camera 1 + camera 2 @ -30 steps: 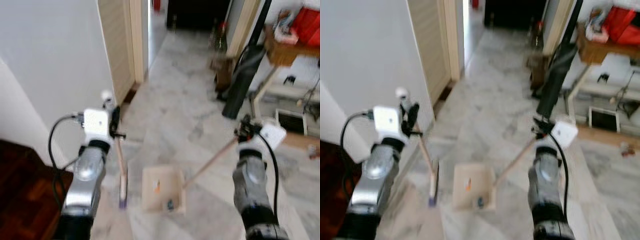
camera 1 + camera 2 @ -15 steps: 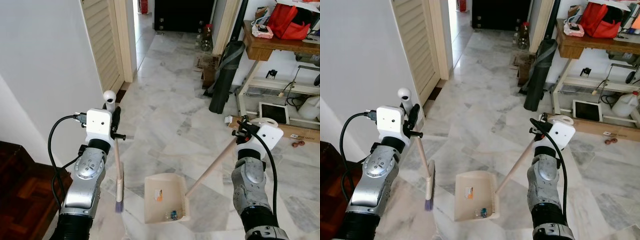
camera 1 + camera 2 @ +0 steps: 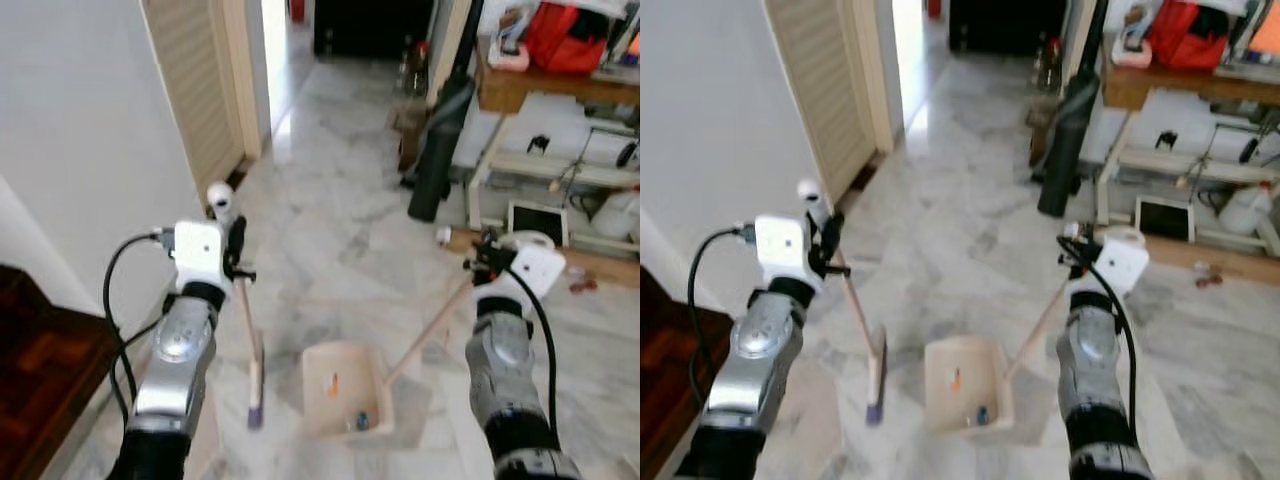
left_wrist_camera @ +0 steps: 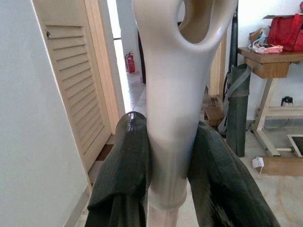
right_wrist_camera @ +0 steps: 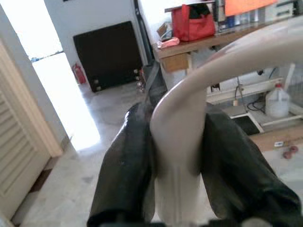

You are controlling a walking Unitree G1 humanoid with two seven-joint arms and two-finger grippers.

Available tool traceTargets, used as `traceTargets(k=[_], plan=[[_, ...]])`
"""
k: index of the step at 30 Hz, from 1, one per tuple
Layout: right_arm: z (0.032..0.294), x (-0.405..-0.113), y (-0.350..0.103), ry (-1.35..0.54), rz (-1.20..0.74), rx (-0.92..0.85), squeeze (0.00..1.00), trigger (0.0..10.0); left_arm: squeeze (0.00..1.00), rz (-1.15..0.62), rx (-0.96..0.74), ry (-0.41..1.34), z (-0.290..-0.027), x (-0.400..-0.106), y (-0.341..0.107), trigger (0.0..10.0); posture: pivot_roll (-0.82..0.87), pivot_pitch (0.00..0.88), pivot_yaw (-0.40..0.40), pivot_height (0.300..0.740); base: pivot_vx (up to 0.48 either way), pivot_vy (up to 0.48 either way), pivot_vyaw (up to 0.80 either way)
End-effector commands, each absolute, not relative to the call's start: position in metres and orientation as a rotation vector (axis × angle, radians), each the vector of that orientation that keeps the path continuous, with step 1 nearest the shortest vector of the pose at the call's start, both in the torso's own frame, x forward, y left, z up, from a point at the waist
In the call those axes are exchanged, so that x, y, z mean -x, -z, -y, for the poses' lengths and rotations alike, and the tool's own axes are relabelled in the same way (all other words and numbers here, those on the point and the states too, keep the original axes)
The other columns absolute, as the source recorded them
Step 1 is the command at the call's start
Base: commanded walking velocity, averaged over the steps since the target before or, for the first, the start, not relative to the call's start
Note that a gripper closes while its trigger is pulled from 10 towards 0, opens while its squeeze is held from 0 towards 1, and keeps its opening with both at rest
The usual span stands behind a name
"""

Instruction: Sweep floor

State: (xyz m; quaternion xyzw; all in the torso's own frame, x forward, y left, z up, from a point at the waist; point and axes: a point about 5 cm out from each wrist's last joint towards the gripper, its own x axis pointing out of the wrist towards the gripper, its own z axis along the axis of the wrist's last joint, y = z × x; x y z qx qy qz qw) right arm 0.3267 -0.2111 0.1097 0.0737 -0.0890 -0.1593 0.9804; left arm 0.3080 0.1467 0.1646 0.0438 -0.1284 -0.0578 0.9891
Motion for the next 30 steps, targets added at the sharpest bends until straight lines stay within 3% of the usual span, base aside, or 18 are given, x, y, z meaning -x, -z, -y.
traceTargets(k=[1, 30], plan=[[0.2057, -0.3336, -0.125, 0.3, 0.236, -0.17, 0.0, 10.0, 0.0, 0.307, -0.1, 0.114, -0.1496, -0.3062, -0.1743, 10.0, 0.08, 0.0, -0.019, 0.74, 0.0, 0.0, 0.0], [0.2049, -0.3353, -0.1271, 0.275, 0.231, -0.147, 0.0, 10.0, 0.0, 0.32, -0.055, 0.114, -0.1496, -0.3045, -0.1737, 10.0, 0.08, 0.0, -0.026, 0.74, 0.0, 0.0, 0.0]])
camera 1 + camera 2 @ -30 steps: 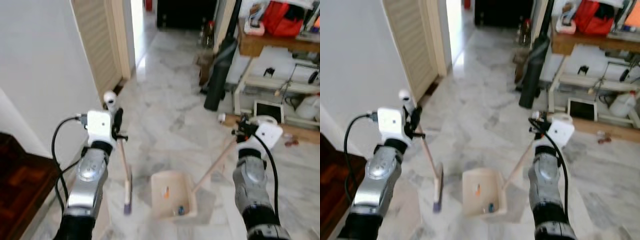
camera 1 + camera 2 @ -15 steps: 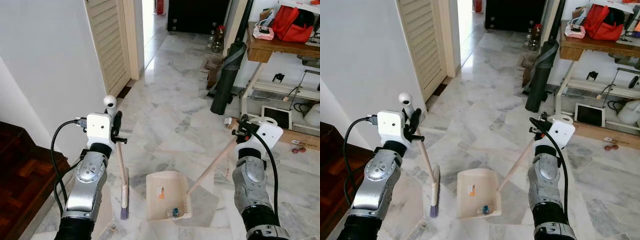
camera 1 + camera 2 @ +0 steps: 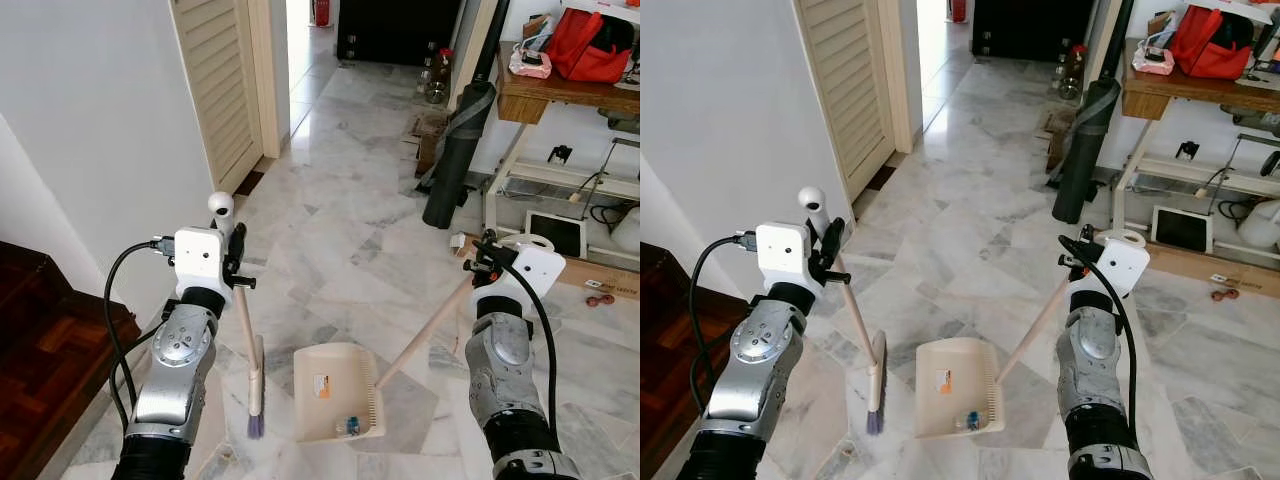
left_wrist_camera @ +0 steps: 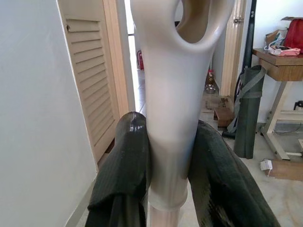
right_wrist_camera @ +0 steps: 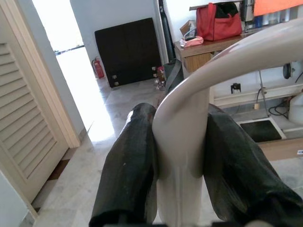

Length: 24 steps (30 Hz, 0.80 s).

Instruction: Sweep floor

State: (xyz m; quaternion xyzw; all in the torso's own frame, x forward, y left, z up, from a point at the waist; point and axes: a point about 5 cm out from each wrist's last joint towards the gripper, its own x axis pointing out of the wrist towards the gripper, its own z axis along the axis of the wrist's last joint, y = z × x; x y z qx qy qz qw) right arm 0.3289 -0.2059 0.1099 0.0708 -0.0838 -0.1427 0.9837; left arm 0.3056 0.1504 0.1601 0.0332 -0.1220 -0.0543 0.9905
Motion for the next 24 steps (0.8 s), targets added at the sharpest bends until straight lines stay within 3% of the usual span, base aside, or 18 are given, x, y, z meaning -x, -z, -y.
traceTargets(k=[1, 9, 12, 17, 24], plan=[[0.2051, -0.3353, -0.1269, 0.275, 0.229, -0.148, 0.0, 10.0, 0.0, 0.32, -0.054, 0.115, -0.1495, -0.3045, -0.1737, 10.0, 0.08, 0.0, -0.026, 0.74, 0.0, 0.0, 0.0], [0.2066, -0.3357, -0.1254, 0.281, 0.211, -0.16, 0.0, 10.0, 0.0, 0.323, -0.039, 0.111, -0.1501, -0.3036, -0.1738, 10.0, 0.08, 0.0, -0.031, 0.74, 0.0, 0.0, 0.0], [0.2062, -0.3363, -0.1254, 0.272, 0.209, -0.167, 0.0, 10.0, 0.0, 0.325, -0.035, 0.11, -0.1505, -0.3035, -0.174, 10.0, 0.08, 0.0, -0.032, 0.74, 0.0, 0.0, -0.8], [0.2043, -0.3361, -0.1266, 0.262, 0.219, -0.15, 0.0, 10.0, 0.0, 0.325, -0.029, 0.11, -0.1505, -0.3034, -0.174, 10.0, 0.08, 0.0, -0.033, 0.74, 0.0, 0.0, 0.0], [0.2044, -0.3361, -0.1268, 0.26, 0.216, -0.158, 0.0, 10.0, 0.0, 0.327, -0.023, 0.113, -0.15, -0.3034, -0.1745, 10.0, 0.08, 0.0, -0.035, 0.74, -0.29, 0.0, 0.0]])
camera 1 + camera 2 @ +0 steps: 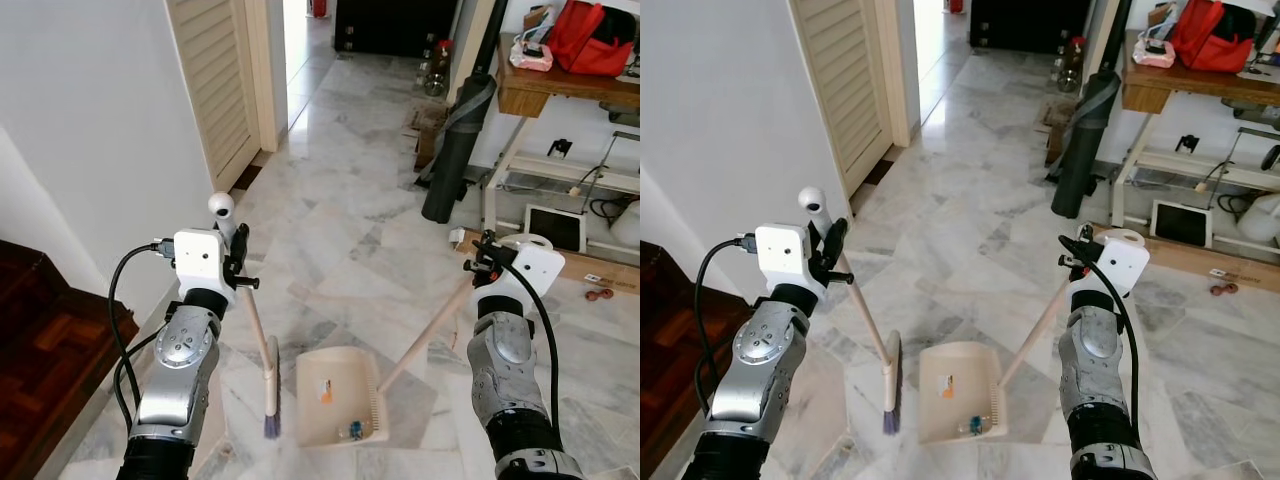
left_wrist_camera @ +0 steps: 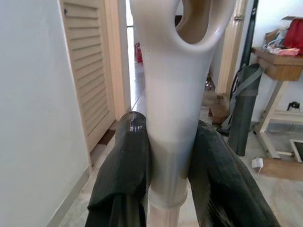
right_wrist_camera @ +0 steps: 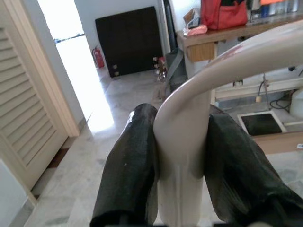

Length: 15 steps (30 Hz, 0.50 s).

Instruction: Sweep floor

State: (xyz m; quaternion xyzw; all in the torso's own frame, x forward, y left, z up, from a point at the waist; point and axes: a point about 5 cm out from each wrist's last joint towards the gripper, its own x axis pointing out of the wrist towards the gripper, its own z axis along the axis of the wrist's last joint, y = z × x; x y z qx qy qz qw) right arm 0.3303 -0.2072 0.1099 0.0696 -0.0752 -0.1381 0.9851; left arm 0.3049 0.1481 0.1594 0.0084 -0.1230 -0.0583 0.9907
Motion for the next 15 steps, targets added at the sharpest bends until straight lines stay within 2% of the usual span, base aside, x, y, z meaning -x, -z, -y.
traceTargets(k=[1, 3, 7, 15], plan=[[0.2044, -0.3361, -0.1268, 0.26, 0.216, -0.159, 0.0, 10.0, 0.0, 0.327, -0.023, 0.113, -0.15, -0.3034, -0.1746, 10.0, 0.08, 0.0, -0.035, 0.74, -0.334, 0.0, 0.0], [0.204, -0.3364, -0.1261, 0.259, 0.21, -0.172, 0.0, 10.0, 0.0, 0.328, -0.022, 0.113, -0.1498, -0.3034, -0.1745, 10.0, 0.08, 0.0, -0.035, 0.74, -0.33, 0.0, 0.0], [0.204, -0.3366, -0.1259, 0.256, 0.205, -0.171, 0.0, 10.0, 0.0, 0.328, -0.019, 0.114, -0.1496, -0.3033, -0.1744, 10.0, 0.08, 0.0, -0.036, 0.74, -0.332, 0.0, -0.69], [0.2032, -0.3366, -0.127, 0.252, 0.216, -0.162, 0.0, 10.0, 0.0, 0.327, -0.021, 0.112, -0.1498, -0.3033, -0.1745, 10.0, 0.08, 0.0, -0.037, 0.74, -0.333, 0.0, 0.0]])
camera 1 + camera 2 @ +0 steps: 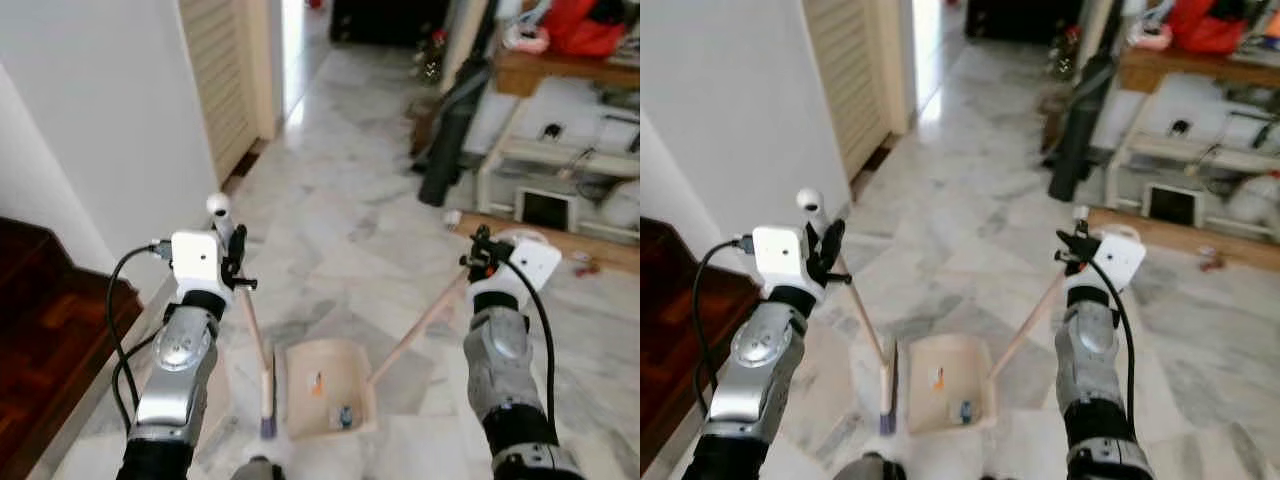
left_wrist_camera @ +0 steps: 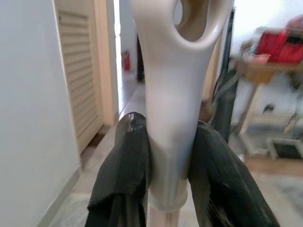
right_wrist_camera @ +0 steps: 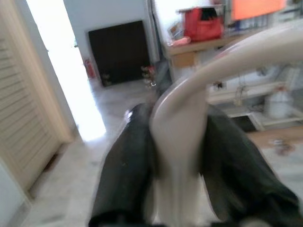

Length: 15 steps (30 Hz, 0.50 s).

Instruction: Sweep floor

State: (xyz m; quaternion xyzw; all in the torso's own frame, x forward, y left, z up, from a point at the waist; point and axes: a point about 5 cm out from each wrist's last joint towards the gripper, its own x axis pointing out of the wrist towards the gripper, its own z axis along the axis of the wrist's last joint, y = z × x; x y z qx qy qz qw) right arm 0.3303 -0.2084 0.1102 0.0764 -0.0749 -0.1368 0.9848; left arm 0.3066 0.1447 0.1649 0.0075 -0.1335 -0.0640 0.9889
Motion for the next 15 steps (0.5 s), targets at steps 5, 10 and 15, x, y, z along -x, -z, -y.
traceTargets(k=[5, 10, 15], plan=[[0.2026, -0.3368, -0.1271, 0.249, 0.216, -0.163, 0.0, 10.0, 0.0, 0.327, -0.023, 0.111, -0.1502, -0.3034, -0.1747, 10.0, 0.08, 0.0, -0.036, 0.74, -0.334, 0.0, 0.0], [0.2027, -0.3365, -0.1268, 0.251, 0.215, -0.163, 0.0, 10.0, 0.0, 0.328, -0.023, 0.112, -0.1503, -0.3037, -0.1751, 10.0, 0.08, 0.0, -0.035, 0.74, -0.334, 0.0, 0.0], [0.2024, -0.3363, -0.1268, 0.249, 0.216, -0.158, 0.0, 10.0, 0.0, 0.329, -0.024, 0.115, -0.1501, -0.3034, -0.1749, 10.0, 0.08, 0.0, -0.035, 0.74, -0.335, 0.0, 0.0]])
